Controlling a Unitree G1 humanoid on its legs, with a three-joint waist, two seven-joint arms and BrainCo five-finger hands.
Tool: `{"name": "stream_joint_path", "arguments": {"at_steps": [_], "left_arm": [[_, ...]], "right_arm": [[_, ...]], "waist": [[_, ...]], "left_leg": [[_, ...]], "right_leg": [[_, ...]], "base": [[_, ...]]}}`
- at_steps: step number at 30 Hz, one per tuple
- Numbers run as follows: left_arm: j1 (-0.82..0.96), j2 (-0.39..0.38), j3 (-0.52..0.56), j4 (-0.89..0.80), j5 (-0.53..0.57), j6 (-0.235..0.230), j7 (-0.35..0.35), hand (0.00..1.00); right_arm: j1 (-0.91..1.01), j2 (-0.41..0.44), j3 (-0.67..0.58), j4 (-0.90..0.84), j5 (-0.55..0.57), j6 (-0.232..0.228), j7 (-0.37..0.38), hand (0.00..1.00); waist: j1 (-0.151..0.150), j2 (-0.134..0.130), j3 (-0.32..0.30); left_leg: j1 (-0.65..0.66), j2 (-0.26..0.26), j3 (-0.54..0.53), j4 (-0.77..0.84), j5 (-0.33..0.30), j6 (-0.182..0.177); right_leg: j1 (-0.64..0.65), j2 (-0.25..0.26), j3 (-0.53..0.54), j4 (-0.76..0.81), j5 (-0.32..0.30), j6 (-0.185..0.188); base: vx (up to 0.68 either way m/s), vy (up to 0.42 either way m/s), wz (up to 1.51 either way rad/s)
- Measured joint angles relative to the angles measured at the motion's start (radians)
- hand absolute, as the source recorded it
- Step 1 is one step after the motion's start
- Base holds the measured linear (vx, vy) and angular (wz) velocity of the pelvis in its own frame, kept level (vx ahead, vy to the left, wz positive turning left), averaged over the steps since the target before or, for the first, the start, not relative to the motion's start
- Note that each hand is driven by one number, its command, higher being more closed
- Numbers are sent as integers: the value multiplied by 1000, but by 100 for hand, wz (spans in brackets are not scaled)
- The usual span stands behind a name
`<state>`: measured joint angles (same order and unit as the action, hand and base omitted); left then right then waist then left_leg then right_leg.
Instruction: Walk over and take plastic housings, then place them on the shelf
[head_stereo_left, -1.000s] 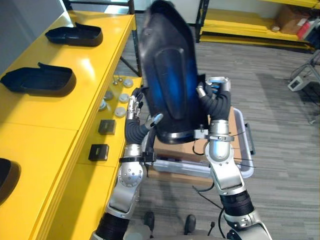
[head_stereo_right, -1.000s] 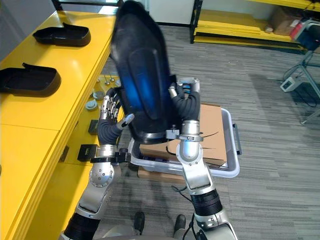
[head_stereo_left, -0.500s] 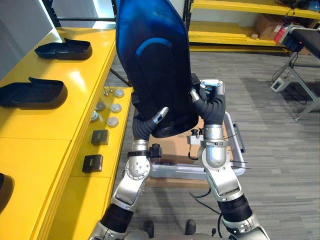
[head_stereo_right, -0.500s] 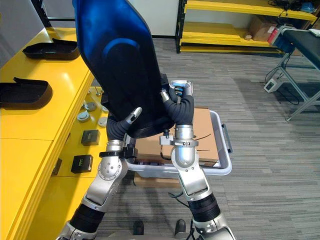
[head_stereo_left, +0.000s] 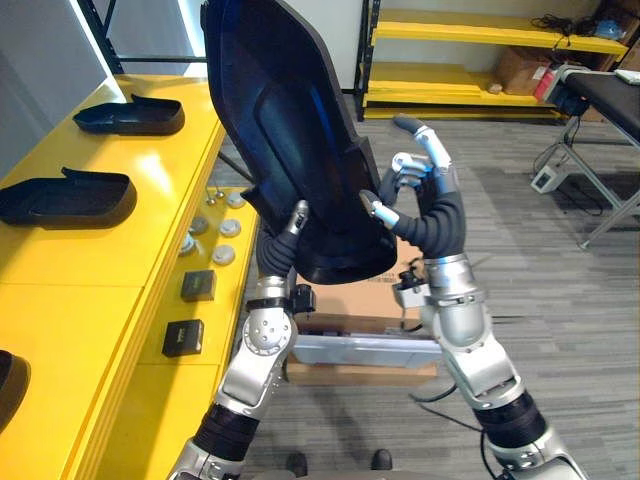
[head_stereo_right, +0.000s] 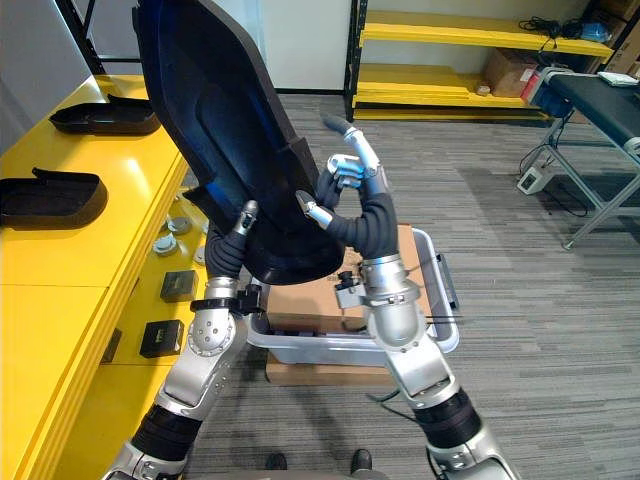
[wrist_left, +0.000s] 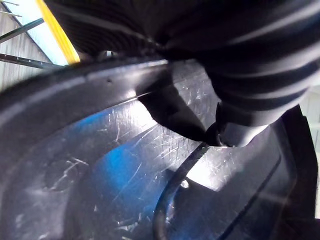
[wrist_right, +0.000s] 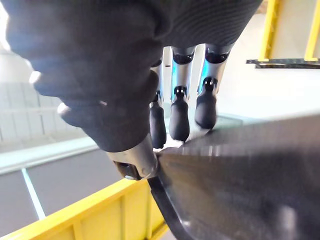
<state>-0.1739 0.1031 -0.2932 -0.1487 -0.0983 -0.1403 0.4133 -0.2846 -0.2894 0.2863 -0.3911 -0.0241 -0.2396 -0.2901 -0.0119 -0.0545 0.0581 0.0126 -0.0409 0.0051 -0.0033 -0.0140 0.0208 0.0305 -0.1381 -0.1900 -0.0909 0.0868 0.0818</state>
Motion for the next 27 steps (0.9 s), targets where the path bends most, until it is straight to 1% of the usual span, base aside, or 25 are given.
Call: {"name": "stream_joint_path", "arguments": {"at_steps": [1, 4, 5, 6, 7, 9, 12, 14, 15, 17, 18, 19, 21, 22, 24, 25, 27], "left_arm": [[1, -1, 6, -2, 8, 0, 0, 100], [44, -2, 72, -28, 51, 0, 2, 100], [54, -2, 85, -34, 55, 0, 2, 100], [78, -3, 115, -50, 70, 0, 2, 100], [96, -3, 143, -57, 75, -1, 2, 100], [133, -5, 181, -78, 84, -1, 3, 100], [189, -13, 235, -137, 109, -2, 3, 100], [230, -20, 265, -185, 115, -7, 2, 100], [239, -21, 266, -196, 115, -9, 2, 100], [266, -22, 267, -236, 115, -23, 0, 100], [284, -24, 266, -262, 114, -31, -5, 100], [290, -26, 267, -273, 114, -35, -11, 100], [306, -41, 269, -287, 114, -60, -34, 100], [311, -48, 271, -288, 113, -64, -43, 100], [315, -73, 279, -288, 112, -64, -65, 100], [315, -76, 280, -288, 110, -64, -67, 100], [333, -83, 283, -288, 108, -66, -77, 100]], "right_arm": [[1, -5, -27, -7, 17, -5, 5, 0], [16, -10, -225, -34, 105, -53, 9, 0], [25, -14, -262, -36, 118, -63, 9, 0], [50, -21, -333, -37, 144, -71, 8, 0], [85, -22, -398, -36, 169, -76, 8, 0], [140, -20, -470, -26, 194, -90, 7, 0], [236, 6, -566, 39, 223, -104, 6, 0], [324, 35, -612, 172, 252, -102, 9, 0], [346, 40, -619, 214, 262, -98, 12, 0], [414, 64, -633, 380, 296, -72, 35, 0], [439, 84, -632, 482, 319, -53, 59, 0], [451, 93, -632, 534, 334, -44, 71, 0], [478, 130, -631, 744, 367, -12, 111, 0], [482, 139, -630, 798, 368, -5, 122, 0], [500, 183, -623, 965, 367, 32, 149, 0], [507, 195, -619, 990, 366, 38, 158, 0], [527, 213, -554, 1090, 355, 60, 190, 0]], "waist": [[0, 0, 0], [-4, 4, -3], [-5, 5, -3], [-5, 7, -4], [-6, 11, -7], [-8, 22, -14], [-18, 28, -17], [-28, 28, -17], [-28, 28, -17], [-28, 29, -17], [-30, 32, -19], [-30, 35, -21], [-30, 49, -29], [-30, 52, -30], [-30, 56, -30], [-29, 56, -30], [-27, 53, -28]], "left_leg": [[0, 0, 0, 0, 0, 0], [0, 0, 1, -2, 0, 0], [0, 0, 2, -3, 0, 0], [0, 0, 2, -4, 0, 0], [0, 0, 2, -5, 0, 0], [0, 0, 1, -11, 0, 0], [0, 0, 0, -15, 0, 0], [0, 0, -1, -15, 0, 0], [0, 0, -1, -16, 0, 0], [-1, 0, -2, -19, -2, -2], [-2, 0, -4, -21, -4, -5], [-3, 0, -4, -21, -4, -5], [-8, 0, -8, -22, 0, 0], [-8, 0, -9, -22, 0, 0], [-3, 0, -27, -20, 0, 0], [-2, 0, -30, -20, 0, 0], [5, 0, -32, -15, 0, 0]], "right_leg": [[0, 0, 0, 0, 0, 0], [0, 0, 0, 0, 0, 1], [0, 0, 1, 0, 0, 1], [0, 1, 1, -1, 0, 1], [0, 1, 0, -2, 0, 1], [-2, 1, 0, -3, 0, 2], [-3, 1, -1, -7, 0, 2], [-6, 1, -1, -7, -1, 3], [-8, 1, -1, -7, -1, 3], [-10, 1, -2, -7, -4, 4], [-12, 1, -2, -7, -4, 4], [-13, 1, -2, -7, -4, 4], [-12, 0, -5, -7, -4, 5], [-10, 0, -6, -7, -4, 5], [4, 0, -24, -7, -6, 7], [7, 1, -27, -7, -7, 8], [20, -1, -32, -7, -10, 9]], "base": [[0, 0, 0], [0, 0, 0], [0, 0, 0], [0, 0, 0], [0, 0, 0], [0, 0, 0], [0, 0, 0], [-43, -19, 0], [-49, -12, -1], [-45, -12, -1], [0, 0, 0], [0, 0, 0], [7, -5, 2], [14, -14, 11], [-1, -21, 20], [-14, -22, 17], [-28, -14, 10]]}}
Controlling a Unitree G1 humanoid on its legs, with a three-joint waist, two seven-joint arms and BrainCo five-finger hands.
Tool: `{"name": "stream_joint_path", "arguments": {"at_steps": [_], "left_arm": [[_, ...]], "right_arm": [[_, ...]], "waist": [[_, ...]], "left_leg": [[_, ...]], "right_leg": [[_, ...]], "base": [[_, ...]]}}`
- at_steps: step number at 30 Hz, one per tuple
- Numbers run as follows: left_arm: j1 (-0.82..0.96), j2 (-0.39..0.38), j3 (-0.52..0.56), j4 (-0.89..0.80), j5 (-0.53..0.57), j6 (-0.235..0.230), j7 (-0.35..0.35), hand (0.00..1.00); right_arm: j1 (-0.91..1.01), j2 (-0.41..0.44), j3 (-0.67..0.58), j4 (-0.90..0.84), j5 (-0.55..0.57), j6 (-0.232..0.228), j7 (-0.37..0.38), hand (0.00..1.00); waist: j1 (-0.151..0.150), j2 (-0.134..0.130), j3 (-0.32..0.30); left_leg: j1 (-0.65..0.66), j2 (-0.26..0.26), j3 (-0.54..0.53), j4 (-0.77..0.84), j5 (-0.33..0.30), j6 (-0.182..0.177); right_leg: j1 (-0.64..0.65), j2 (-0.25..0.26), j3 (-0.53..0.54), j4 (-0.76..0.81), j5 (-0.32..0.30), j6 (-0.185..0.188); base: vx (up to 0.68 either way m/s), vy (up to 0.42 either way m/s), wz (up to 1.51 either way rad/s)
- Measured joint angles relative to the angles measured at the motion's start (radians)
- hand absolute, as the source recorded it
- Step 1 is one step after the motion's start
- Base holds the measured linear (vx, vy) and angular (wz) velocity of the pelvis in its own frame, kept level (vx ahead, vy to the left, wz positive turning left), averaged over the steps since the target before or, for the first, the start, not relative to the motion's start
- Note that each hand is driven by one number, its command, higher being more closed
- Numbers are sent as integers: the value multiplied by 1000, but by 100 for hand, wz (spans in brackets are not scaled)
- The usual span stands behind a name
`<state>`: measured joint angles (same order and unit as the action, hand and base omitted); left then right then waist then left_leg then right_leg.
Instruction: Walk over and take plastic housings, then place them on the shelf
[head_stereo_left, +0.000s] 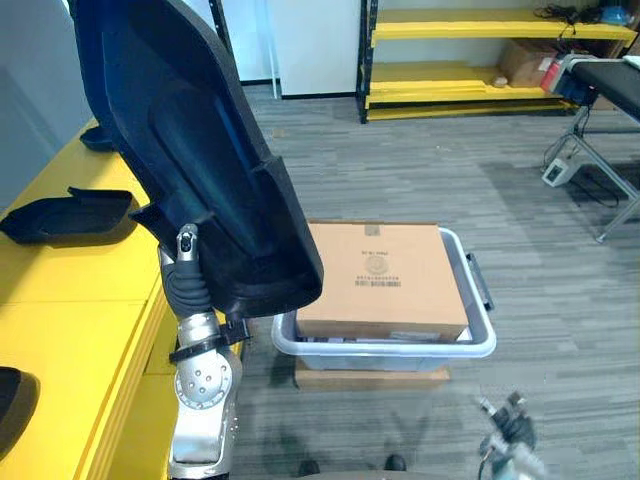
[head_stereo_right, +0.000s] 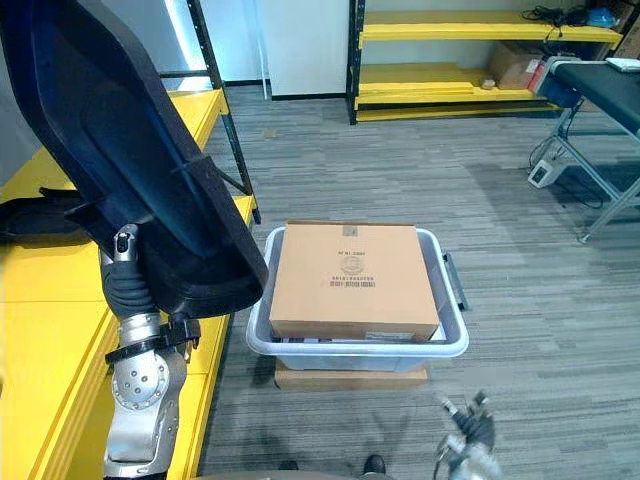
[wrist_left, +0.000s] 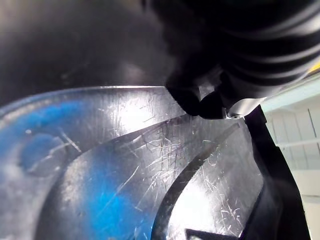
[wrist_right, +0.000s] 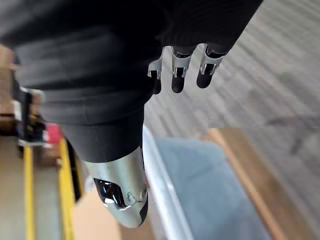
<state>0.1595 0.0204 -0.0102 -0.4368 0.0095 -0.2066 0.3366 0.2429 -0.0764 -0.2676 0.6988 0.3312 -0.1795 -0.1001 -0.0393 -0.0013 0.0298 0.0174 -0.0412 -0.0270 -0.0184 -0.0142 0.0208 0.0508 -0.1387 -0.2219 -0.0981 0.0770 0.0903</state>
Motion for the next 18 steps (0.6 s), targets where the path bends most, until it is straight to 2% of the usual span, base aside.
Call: {"name": "stream_joint_path", "arguments": {"at_steps": [6, 9, 12, 14, 15, 16, 17, 18], "left_arm": [[47, 0, -38, 1, -16, -2, -14, 100], [50, 0, -69, 1, -21, -4, -31, 100], [65, -10, -77, 0, -38, -6, -32, 100], [69, -19, -78, -13, -49, -6, -29, 100], [69, -20, -79, -18, -53, -6, -28, 100], [68, -22, -80, -29, -61, -7, -27, 100], [66, -23, -83, -32, -63, -8, -27, 100], [66, -28, -91, -35, -69, -12, -27, 100]], "right_arm": [[7, 29, 81, 149, -60, 29, 32, 0], [9, 31, 124, 160, -101, 33, 38, 0], [-11, 28, 152, 161, -122, 32, 33, 0], [-33, 28, 201, 159, -149, 31, 27, 0], [-43, 28, 209, 159, -152, 31, 25, 0], [-65, 30, 211, 158, -167, 31, 15, 0], [-84, 32, 218, 158, -175, 31, 12, 0], [-106, 27, 235, 158, -180, 31, 7, 0]], "waist": [[9, -12, 9], [27, -19, 28], [58, -24, 63], [71, -34, 85], [83, -35, 89], [99, -38, 95], [108, -36, 101], [110, -34, 106]], "left_leg": [[7, -6, -43, 1, -6, -7], [-23, -14, -116, 29, -6, -8], [-76, -39, -239, 87, -2, -12], [-122, -62, -345, 105, 13, -35], [-136, -63, -355, 107, 14, -38], [-164, -50, -311, 105, 5, -26], [-182, -21, -212, 102, 1, -17], [-202, 21, -62, 107, -2, -10]], "right_leg": [[35, -4, -31, 5, -13, 2], [37, -12, -107, 49, -45, 4], [55, -23, -238, 94, -82, 8], [55, -42, -365, 139, -121, 10], [52, -43, -390, 150, -128, 9], [53, -51, -443, 163, -141, 12], [60, -57, -484, 170, -145, 15], [76, -66, -537, 170, -147, 18]], "base": [[-55, -13, 22], [-53, -34, 78], [-13, -33, 135], [-9, -27, 154], [-21, -30, 135], [-54, -37, 118], [-67, -23, 145], [-43, 7, 135]]}}
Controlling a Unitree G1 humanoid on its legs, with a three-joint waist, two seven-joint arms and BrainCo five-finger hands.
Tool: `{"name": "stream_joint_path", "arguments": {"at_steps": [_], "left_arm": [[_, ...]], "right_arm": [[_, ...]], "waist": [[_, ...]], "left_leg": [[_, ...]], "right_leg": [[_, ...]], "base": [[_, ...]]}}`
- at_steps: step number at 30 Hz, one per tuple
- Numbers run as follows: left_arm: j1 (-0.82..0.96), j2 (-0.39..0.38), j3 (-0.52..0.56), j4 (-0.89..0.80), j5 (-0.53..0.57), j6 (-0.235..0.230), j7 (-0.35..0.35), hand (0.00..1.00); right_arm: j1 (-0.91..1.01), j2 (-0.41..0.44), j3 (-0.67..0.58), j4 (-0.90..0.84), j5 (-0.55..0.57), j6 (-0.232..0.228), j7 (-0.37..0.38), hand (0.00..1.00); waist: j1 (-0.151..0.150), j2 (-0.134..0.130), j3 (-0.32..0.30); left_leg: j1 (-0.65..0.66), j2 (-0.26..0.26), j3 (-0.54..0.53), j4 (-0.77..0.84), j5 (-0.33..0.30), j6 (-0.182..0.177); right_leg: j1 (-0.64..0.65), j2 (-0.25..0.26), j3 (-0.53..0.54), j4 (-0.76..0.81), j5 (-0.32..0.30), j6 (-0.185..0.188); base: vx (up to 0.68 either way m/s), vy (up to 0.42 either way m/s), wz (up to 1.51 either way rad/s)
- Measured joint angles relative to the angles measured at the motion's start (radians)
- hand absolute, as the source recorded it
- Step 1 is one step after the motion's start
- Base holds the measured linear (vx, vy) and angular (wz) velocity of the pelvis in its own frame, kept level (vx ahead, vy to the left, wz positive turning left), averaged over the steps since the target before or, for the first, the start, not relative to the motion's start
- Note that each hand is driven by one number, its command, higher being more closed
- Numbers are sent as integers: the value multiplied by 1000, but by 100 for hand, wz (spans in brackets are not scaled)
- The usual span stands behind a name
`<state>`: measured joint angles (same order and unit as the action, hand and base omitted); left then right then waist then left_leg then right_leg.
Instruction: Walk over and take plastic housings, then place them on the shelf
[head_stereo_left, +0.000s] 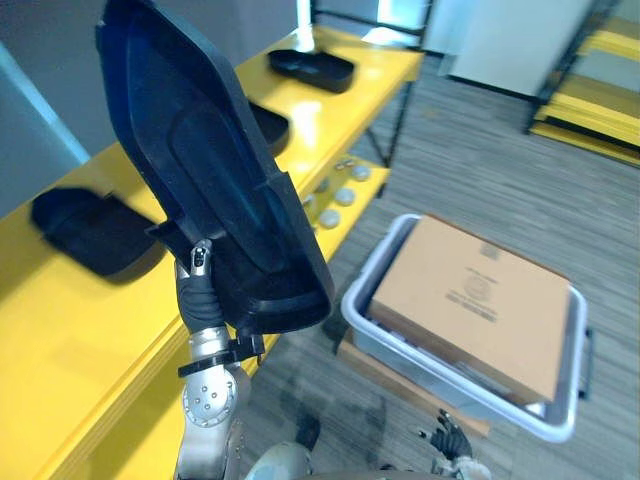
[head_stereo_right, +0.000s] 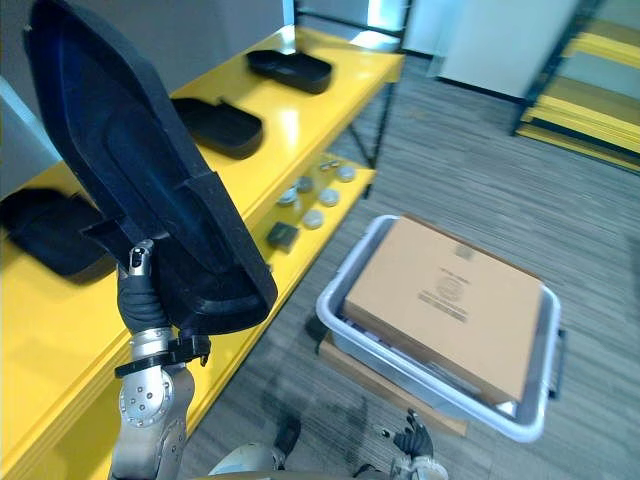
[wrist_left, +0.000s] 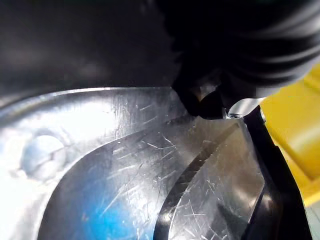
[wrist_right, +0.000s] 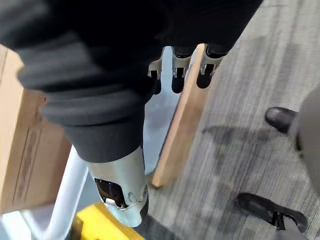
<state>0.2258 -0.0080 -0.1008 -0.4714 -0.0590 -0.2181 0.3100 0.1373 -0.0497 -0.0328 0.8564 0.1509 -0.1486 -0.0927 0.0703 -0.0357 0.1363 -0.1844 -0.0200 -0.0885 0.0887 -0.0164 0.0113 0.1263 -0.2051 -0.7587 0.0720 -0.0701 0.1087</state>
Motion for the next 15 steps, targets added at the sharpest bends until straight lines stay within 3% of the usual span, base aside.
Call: {"name": "stream_joint_path", "arguments": {"at_steps": [3, 4, 7, 9, 10, 11, 12, 13, 14, 15], "left_arm": [[-4, -7, -33, 0, -7, -14, -2, 100], [-4, -7, -42, 0, -8, -17, -2, 100], [-3, -8, -45, 0, -13, -25, -2, 100], [-4, -8, -40, 1, -13, -25, 0, 100], [-5, -7, -46, 1, -12, -25, 0, 100], [-6, -7, -58, 2, -10, -25, 4, 100], [-11, -4, -64, 4, -9, -27, 5, 100], [-16, 7, -59, 8, -7, -32, 17, 100], [-16, 18, -53, 11, -8, -34, 30, 100], [-16, 20, -53, 12, -8, -34, 35, 100]], "right_arm": [[-32, -3, 18, -11, -7, 0, -4, 0], [-34, -3, 23, -15, -9, 0, -6, 0], [-63, 7, 43, -14, -42, 2, -14, 0], [-84, 19, 43, -3, -70, 15, -17, 0], [-85, 21, 43, -4, -77, 21, -17, 0], [-78, 23, 43, -4, -84, 27, -18, 0], [-77, 25, 43, -3, -85, 27, -18, 0], [-78, 24, 43, -4, -86, 25, -18, 0], [-80, 24, 43, -3, -86, 25, -21, 0], [-80, 24, 43, -3, -86, 25, -22, 0]], "waist": [[-3, 2, -2], [-2, 3, -3], [3, -7, -8], [3, -2, -8], [2, -3, -7], [-5, 1, -6], [-6, 6, -4], [-7, 14, -3], [-8, 15, -2], [-9, 15, -2]], "left_leg": [[-9, 81, 358, 22, 5, 15], [-11, 87, 403, 28, 13, 22], [-10, 12, 366, 21, 17, 44], [23, -29, 326, 29, -14, 76], [39, -38, 308, 33, -24, 80], [82, -41, 270, 35, -43, 89], [99, -34, 254, 36, -51, 86], [125, -20, 222, 33, -56, 86], [143, -16, 200, 30, -56, 86], [147, -15, 192, 30, -56, 85]], "right_leg": [[45, -36, -122, 12, -11, 28], [48, -43, -139, 14, -11, 32], [76, -95, -185, 29, -8, 36], [79, -193, -186, 219, -7, 22], [75, -221, -162, 289, -1, -10], [45, -254, -35, 435, 11, -70], [12, -239, 71, 488, -31, -59], [-51, -177, 232, 544, -106, -38], [-104, -134, 327, 544, -151, -40], [-119, -123, 349, 535, -161, -39]], "base": [[78, 78, 127], [153, 96, 98], [189, 149, 72], [231, 169, 63], [263, 162, 73], [217, 109, 62], [243, 91, 78], [204, 64, 72], [197, 60, 68], [178, 55, 74]]}}
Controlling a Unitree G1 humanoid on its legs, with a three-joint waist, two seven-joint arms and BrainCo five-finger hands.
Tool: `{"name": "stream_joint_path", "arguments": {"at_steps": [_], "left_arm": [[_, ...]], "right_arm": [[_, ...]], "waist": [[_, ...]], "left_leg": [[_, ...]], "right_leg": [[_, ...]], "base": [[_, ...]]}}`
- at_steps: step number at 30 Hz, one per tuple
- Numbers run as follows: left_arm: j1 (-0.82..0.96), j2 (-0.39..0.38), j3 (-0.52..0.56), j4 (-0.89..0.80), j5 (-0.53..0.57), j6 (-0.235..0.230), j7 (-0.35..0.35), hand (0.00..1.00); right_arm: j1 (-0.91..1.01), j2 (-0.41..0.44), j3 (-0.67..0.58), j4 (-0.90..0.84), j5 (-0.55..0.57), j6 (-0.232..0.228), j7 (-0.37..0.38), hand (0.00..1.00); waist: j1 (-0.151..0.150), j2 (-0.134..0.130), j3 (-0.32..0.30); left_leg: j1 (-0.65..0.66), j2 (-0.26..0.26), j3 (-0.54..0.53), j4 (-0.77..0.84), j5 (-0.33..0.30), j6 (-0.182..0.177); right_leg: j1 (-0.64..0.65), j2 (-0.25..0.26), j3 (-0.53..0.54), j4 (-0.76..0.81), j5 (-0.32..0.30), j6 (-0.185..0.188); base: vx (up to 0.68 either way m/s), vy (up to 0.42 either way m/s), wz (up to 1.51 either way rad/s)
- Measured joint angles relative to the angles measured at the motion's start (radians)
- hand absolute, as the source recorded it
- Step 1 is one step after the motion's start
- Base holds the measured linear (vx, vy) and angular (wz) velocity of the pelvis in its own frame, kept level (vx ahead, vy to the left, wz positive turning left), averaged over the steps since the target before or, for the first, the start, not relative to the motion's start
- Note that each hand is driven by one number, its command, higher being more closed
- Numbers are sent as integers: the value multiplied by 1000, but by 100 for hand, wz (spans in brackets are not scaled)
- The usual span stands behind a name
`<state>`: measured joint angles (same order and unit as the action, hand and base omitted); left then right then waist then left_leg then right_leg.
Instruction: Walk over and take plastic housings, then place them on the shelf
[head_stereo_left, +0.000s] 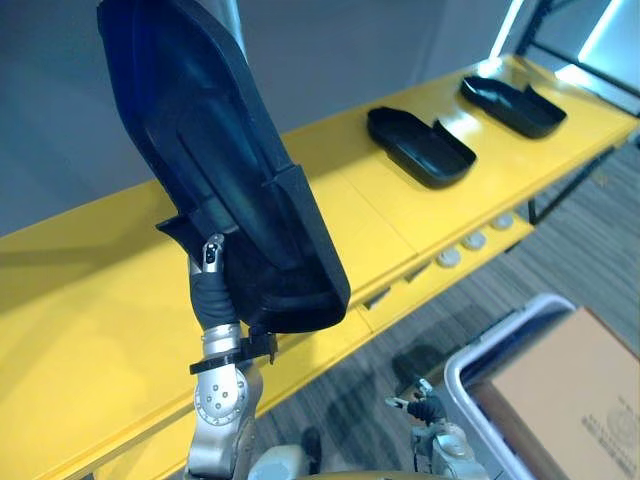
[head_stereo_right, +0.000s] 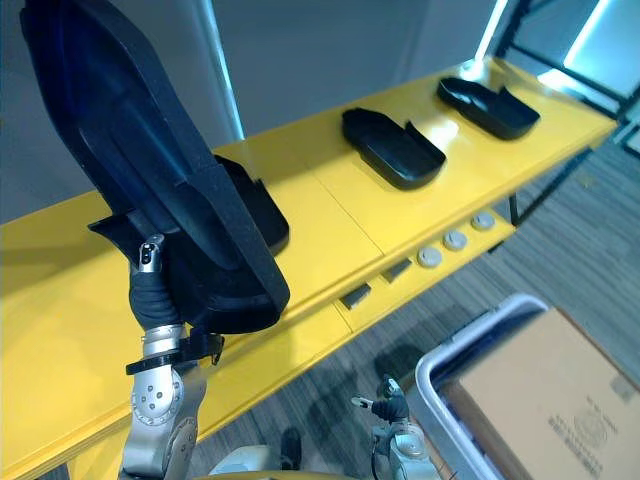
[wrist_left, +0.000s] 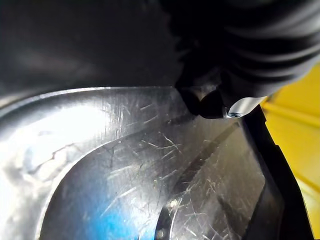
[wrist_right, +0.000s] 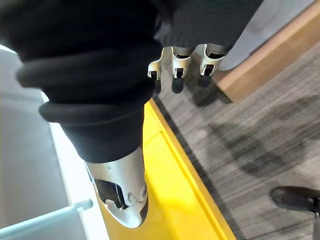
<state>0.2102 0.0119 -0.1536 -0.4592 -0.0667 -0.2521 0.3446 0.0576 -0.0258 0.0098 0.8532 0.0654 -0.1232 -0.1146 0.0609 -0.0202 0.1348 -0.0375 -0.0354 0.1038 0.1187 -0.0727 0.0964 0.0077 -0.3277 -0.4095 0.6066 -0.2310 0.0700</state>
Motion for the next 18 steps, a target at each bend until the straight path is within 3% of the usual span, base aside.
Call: {"name": "stream_joint_path", "arguments": {"at_steps": [2, 5, 6, 7, 8, 9, 12, 18], "left_arm": [[-2, 2, -8, 23, 0, -1, 10, 100], [-12, 5, -57, 67, 1, 0, 17, 100], [-10, 6, -66, 67, 2, 0, 21, 100], [-10, 11, -75, 64, 3, -4, 25, 100], [-1, 0, -74, 67, 3, -6, 26, 100], [25, -16, -73, 60, 3, -9, 27, 100], [49, -39, -72, 58, -1, -14, 22, 100], [53, -53, -72, 47, -3, -13, -18, 100]], "right_arm": [[1, 1, 0, -2, 0, 0, -12, 0], [26, 5, 1, -8, 0, 1, -17, 0], [37, 8, 0, -15, 0, 1, -18, 0], [56, 21, 2, -21, 3, 2, -18, 0], [58, 18, 7, -21, 3, 6, -17, 0], [67, 12, 6, -44, 3, 14, -18, 0], [81, 7, 7, -91, 3, 13, -17, 0], [92, 17, -2, -96, 4, 11, -17, 0]], "waist": [[-25, 3, 1], [-44, -4, -2], [-44, -17, -8], [-40, -58, -17], [-35, -53, -19], [-19, -24, -33], [-13, -1, -48], [5, -19, -58]], "left_leg": [[21, -2, -83, 10, -8, -14], [21, -18, -165, 78, -39, -61], [21, -28, -164, 84, -47, -71], [13, -55, -164, 96, -69, -78], [2, -46, -173, 125, -107, -93], [-18, -5, -176, 161, -129, -110], [-32, 47, -207, 176, -126, -129], [-53, 50, -302, 140, -69, -165]], "right_leg": [[-88, 106, 176, -88, -44, -4], [-125, 181, 390, -194, -29, 22], [-126, 175, 397, -218, 12, 17], [-130, 143, 386, -242, 76, 29], [-103, 140, 370, -258, 46, 42], [-78, 170, 336, -297, 55, 30], [-28, 212, 256, -353, 74, 1], [13, 225, 147, -400, 86, -17]], "base": [[152, 11, 96], [114, -78, 115], [96, -200, 134], [50, -211, 87], [32, -272, 76], [-5, -186, 42], [29, -212, 53], [17, -113, 50]]}}
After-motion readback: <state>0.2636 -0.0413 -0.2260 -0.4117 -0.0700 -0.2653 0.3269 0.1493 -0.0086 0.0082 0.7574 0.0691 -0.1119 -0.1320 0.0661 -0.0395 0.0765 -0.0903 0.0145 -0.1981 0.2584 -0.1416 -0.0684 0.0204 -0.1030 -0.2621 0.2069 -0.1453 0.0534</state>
